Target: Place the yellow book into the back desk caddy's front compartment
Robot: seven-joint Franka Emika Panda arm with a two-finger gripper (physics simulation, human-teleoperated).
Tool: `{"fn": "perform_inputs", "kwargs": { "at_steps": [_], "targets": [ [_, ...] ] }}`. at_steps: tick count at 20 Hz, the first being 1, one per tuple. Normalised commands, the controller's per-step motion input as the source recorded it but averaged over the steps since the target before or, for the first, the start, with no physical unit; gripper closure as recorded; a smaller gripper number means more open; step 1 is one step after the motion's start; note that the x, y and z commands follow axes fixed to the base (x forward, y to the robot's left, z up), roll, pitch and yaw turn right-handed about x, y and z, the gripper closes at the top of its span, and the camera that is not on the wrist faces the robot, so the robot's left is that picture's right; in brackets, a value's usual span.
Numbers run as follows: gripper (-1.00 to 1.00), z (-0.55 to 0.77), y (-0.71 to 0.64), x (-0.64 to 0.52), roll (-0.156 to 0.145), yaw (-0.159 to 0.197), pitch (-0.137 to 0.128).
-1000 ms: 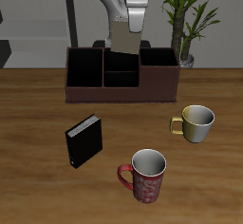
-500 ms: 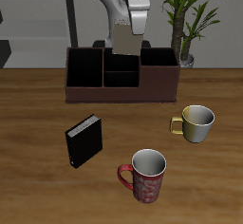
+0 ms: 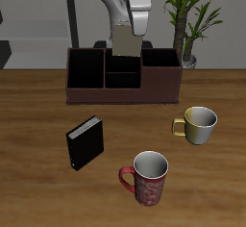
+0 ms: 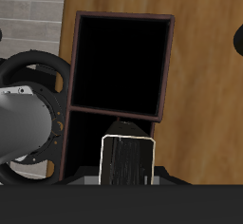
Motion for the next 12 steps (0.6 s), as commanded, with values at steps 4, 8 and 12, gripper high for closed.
{"fn": "perform_inputs", "kwargs": {
  "at_steps": [4,8,12],
  "targets": [
    [1.00,-0.11,-0.07,0.01,-0.018,0.033,0.011],
    [1.00,-0.04,-0.02,-0.01,-0.006,0.032,-0.007],
    [1.00,0.09,-0.06,0.00,-0.006,0.015,-0.018]
  ]
}}
